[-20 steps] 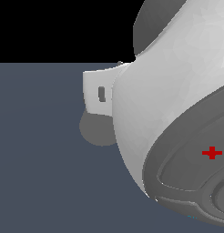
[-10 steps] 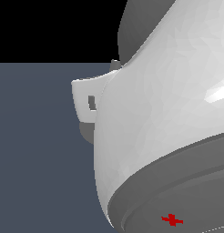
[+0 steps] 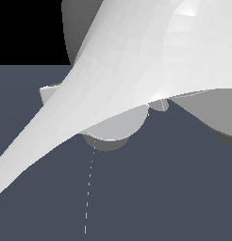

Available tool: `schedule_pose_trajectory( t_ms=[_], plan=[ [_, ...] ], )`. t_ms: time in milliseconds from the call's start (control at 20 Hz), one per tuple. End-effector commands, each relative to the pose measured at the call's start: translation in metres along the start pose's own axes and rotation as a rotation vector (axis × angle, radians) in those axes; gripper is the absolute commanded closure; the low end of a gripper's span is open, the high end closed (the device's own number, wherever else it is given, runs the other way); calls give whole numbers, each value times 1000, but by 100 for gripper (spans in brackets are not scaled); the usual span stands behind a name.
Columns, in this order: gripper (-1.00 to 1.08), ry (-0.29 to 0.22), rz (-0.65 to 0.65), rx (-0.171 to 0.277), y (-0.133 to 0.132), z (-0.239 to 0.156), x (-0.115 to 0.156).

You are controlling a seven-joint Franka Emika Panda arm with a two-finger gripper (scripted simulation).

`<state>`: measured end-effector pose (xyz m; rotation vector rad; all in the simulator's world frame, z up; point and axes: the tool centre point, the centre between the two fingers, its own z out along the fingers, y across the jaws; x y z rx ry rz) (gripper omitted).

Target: Turn on the faucet by rotating a designated handle.

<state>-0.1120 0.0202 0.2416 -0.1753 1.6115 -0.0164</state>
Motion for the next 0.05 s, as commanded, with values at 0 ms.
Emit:
schedule_pose_trajectory(
  t_ms=[0],
  plan=[
    [108, -45, 112, 51, 20, 27, -49]
  ],
)
